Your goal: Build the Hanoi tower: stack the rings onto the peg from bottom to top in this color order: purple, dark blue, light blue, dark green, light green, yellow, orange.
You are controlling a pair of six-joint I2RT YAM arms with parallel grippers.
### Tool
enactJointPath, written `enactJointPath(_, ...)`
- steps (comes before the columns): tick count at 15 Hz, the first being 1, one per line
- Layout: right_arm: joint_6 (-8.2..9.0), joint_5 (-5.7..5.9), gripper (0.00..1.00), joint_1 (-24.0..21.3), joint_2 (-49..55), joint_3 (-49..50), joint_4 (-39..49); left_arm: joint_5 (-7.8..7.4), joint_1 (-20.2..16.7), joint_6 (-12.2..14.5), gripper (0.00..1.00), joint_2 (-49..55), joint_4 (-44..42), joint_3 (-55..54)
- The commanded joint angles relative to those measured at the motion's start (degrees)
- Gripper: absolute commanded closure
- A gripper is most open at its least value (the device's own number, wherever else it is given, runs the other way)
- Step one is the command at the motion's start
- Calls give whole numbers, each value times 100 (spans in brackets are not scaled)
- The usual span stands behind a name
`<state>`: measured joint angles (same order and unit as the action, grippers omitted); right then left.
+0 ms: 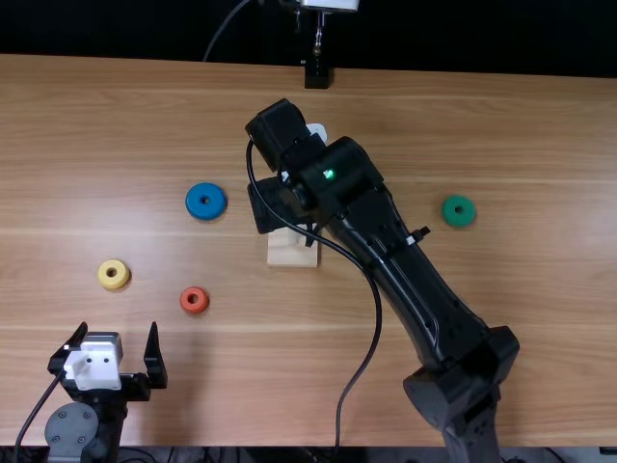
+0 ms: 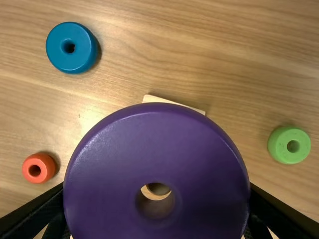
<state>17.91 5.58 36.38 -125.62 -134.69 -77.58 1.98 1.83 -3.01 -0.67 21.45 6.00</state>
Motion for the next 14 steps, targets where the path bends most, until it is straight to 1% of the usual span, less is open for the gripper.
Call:
enactJointPath(1,12,43,100,27,-6,-101,-11,3,20,58,0,67,449,-600)
enactJointPath(4,12,43,100,18,-41,-75,-21,13,20,58,0,67,449,-600)
enactJointPath(5,23,43,89,9,-50,-66,-21,3,20,58,0,67,449,-600)
enactJointPath(8,23,43,48,1,-50,4,-53,3,20,58,0,67,449,-600)
enactJointPath(9,33,43,39,1,-50,13,-53,3,20,58,0,67,449,-600)
enactJointPath(10,44,43,26,1,-50,22,-53,3,20,58,0,67,449,-600)
enactJointPath(11,44,43,9,1,-50,22,-63,3,20,58,0,67,449,-600)
enactJointPath(12,44,43,2,1,-50,22,-53,3,20,58,0,67,449,-600)
enactJointPath(14,44,43,0,9,-50,31,-63,3,20,58,0,67,449,-600)
